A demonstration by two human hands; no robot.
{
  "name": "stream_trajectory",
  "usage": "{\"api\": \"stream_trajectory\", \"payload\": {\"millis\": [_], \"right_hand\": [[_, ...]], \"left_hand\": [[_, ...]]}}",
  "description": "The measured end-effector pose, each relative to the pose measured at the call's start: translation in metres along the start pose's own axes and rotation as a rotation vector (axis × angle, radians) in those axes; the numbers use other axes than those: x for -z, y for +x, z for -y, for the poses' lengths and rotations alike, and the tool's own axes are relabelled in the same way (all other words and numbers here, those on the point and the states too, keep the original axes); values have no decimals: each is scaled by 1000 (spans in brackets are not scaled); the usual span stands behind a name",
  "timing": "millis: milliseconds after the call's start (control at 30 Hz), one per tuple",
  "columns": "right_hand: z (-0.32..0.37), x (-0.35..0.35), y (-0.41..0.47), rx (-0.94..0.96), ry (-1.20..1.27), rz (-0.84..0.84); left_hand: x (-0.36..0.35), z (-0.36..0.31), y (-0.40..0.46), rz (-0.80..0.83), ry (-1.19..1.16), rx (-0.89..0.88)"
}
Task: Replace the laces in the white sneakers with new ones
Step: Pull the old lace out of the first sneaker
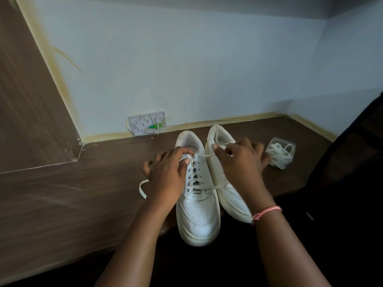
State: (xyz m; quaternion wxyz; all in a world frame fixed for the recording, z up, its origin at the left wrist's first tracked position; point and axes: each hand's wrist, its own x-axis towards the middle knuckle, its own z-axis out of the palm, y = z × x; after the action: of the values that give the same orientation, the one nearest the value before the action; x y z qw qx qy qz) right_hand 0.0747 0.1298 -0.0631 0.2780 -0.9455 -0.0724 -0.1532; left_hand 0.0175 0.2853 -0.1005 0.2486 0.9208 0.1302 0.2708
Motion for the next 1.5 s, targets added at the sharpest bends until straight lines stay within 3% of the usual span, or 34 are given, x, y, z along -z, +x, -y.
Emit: {"api": "stream_trajectory", "payload": {"millis": [100, 233, 300, 500, 867, 1133, 1367, 1500], "right_hand": [[-6, 27, 9, -174, 373, 106], [-16, 31, 2, -56, -217, -228], [-8, 23, -3, 33, -200, -312], [29, -22, -26, 329, -103, -177], [27, -36, -26, 349, -117, -57], [23, -35, -16, 408, -48, -147], [18, -41, -14, 453, -109, -101], [19, -43, -12, 406, -8, -80]], "left_hand": [[-1, 0, 0, -6, 0, 1], [-2, 0, 1, -23, -16, 9], [-3, -1, 1, -44, -29, 5], [-2, -4, 3, -67, -78, 26], [0, 12, 5, -64, -132, -27], [-3, 9, 1, -104, -120, -49], [-9, 11, -4, -172, -107, -81], [-9, 12, -3, -168, -96, -89]]}}
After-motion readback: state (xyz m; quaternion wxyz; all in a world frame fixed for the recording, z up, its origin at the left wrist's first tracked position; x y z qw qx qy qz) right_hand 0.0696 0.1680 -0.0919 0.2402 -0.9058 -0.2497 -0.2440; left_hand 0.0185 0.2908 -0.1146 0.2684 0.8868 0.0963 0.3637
